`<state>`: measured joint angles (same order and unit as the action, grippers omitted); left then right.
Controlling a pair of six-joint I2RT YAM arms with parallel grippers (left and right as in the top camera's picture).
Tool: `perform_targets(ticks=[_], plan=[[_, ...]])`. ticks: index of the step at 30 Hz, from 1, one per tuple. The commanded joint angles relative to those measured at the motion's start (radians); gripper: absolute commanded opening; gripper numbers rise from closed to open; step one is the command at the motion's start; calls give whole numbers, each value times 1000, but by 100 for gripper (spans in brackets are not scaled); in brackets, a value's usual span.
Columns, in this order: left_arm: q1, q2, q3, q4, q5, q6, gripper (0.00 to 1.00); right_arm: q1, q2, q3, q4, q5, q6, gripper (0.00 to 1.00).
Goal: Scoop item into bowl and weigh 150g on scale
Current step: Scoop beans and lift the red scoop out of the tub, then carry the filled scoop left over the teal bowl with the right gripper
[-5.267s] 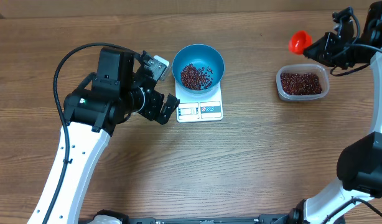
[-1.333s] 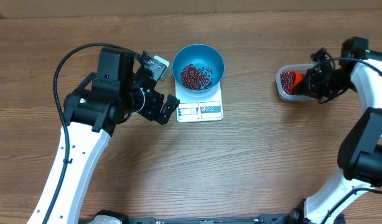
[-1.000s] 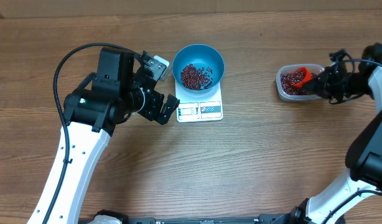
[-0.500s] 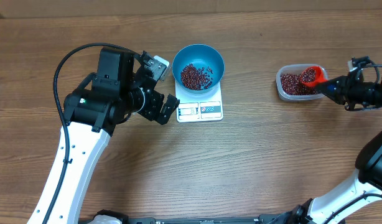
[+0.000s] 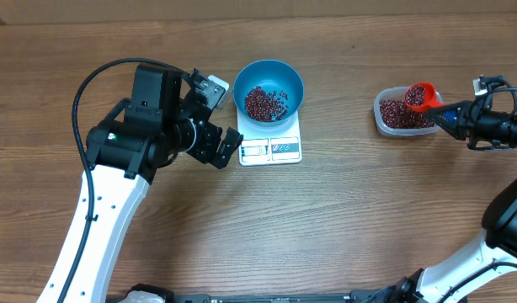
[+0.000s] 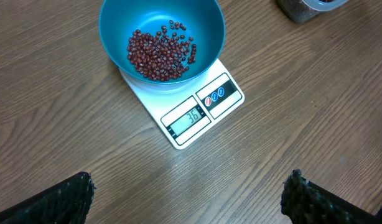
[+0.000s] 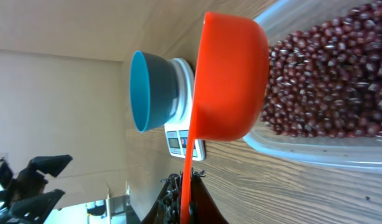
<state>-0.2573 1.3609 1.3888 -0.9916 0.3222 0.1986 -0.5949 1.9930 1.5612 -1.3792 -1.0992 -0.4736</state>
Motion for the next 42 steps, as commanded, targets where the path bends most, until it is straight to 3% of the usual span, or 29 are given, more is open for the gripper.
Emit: perform_targets(ticks=[1,19,27,36,42], plan=[[2,7,14,1,7,15,100,3,10,-1,-18,-76,-34,4],[2,7,14,1,7,15,99,326,3,8,-28,-164,-44,4],[2,7,14,1,8,15,100,502,3,65,121,-143,169,3],[2,7,14,1,7,15,100,658,2,221,192,109,376,4],[2,7,14,1,7,15,100,772,3,261,254,428,504,4]])
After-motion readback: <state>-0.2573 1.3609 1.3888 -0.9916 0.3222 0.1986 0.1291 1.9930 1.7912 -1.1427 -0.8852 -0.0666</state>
